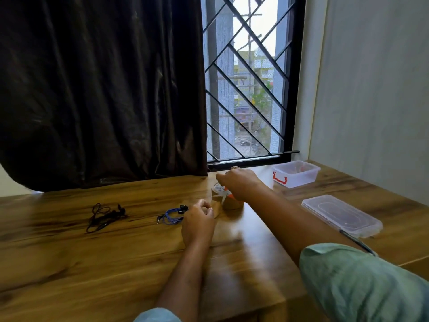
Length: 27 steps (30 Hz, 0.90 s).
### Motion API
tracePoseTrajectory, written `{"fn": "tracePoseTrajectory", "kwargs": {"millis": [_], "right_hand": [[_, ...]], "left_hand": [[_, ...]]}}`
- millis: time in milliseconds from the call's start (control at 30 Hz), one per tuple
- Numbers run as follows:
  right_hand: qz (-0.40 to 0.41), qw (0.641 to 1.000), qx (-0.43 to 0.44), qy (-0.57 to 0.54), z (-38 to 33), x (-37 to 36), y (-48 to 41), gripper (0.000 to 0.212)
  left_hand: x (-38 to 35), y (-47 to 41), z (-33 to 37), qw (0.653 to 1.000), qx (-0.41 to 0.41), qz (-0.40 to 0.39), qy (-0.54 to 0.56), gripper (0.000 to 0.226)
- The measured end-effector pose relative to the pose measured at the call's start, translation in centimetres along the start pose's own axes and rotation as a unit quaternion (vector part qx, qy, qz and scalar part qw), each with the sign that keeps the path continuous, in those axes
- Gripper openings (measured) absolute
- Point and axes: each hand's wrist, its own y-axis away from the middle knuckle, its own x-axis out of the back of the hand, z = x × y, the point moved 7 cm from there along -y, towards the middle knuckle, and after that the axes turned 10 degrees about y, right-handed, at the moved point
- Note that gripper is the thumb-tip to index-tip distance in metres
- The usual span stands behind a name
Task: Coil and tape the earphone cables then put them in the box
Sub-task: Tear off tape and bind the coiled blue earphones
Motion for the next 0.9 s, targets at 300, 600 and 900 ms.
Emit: {"fn": "tracePoseTrajectory", "kwargs": {"millis": [300,600,900], "right_hand": [[-0.001,1.000,0.012,0.016,0.2,0.1,0.5,0.036],[-0.030,0.999,-0.027,-0.024,1.9,-0.3,1.2,0.040],[-0.198,0.942,-0.086,-0.256,0.5,-5.7,4.1,0.039]], "left_hand": [[-0.2,-0.1,-0.1,0.999,-0.001,-0.020,0.032,0.012],[0.5,-0.4,-0.6,0.999,0.005,-0.035,-0.002,0.024],[0.0,-0.3,-0.8,0.997,-0.002,-0.077,0.003,0.035]]}}
